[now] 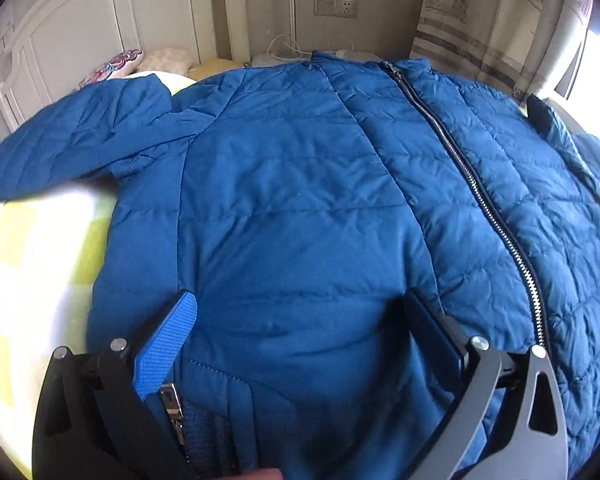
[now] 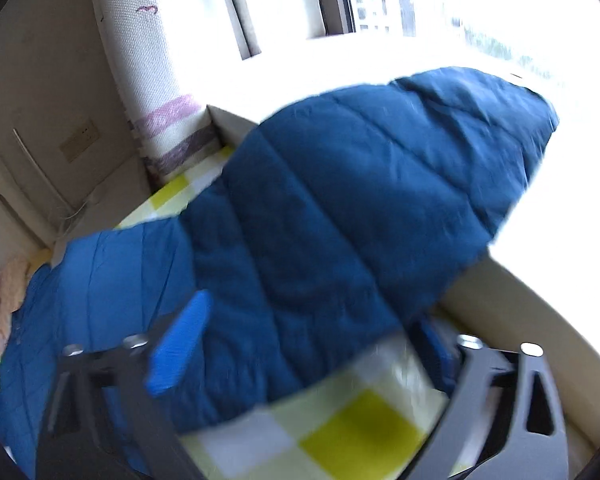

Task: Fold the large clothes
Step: 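Grasp the jacket sleeve cuff nearest the right gripper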

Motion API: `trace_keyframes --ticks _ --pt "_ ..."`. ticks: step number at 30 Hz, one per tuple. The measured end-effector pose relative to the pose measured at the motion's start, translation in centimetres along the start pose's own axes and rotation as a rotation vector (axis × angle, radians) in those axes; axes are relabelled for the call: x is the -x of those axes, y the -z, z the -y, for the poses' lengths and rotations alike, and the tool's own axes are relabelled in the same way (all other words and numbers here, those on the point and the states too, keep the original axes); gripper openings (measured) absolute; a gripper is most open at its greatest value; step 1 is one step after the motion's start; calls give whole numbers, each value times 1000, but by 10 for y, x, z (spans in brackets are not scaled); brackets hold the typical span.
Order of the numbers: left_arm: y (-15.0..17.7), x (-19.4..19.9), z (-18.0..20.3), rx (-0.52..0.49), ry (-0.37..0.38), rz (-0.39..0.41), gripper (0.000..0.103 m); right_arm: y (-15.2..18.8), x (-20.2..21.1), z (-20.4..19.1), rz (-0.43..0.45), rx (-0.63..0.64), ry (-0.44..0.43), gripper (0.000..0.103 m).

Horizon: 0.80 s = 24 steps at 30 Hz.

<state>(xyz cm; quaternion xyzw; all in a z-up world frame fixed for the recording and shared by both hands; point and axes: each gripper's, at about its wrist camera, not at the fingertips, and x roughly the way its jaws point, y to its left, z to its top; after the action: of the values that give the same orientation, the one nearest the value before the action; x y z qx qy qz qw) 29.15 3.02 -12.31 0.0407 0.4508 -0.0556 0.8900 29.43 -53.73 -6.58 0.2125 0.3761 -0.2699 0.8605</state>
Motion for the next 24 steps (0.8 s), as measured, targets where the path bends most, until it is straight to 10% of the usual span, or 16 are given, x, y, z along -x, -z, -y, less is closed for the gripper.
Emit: trace_keyframes --ticks 3,10,14,18,24 --pt "0 -2 4 -15 -22 -1 101 -10 19 -18 132 24 5 29" --pt "2 3 4 -2 -16 -8 101 42 114 -200 371 528 -246 26" --pt "2 4 1 7 -4 -3 101 138 125 -298 244 855 -447 27" --pt "3 6 -1 18 13 2 101 225 84 -339 -36 1110 -447 62" --pt "3 7 -2 23 19 7 101 215 92 -296 -193 988 -505 86"
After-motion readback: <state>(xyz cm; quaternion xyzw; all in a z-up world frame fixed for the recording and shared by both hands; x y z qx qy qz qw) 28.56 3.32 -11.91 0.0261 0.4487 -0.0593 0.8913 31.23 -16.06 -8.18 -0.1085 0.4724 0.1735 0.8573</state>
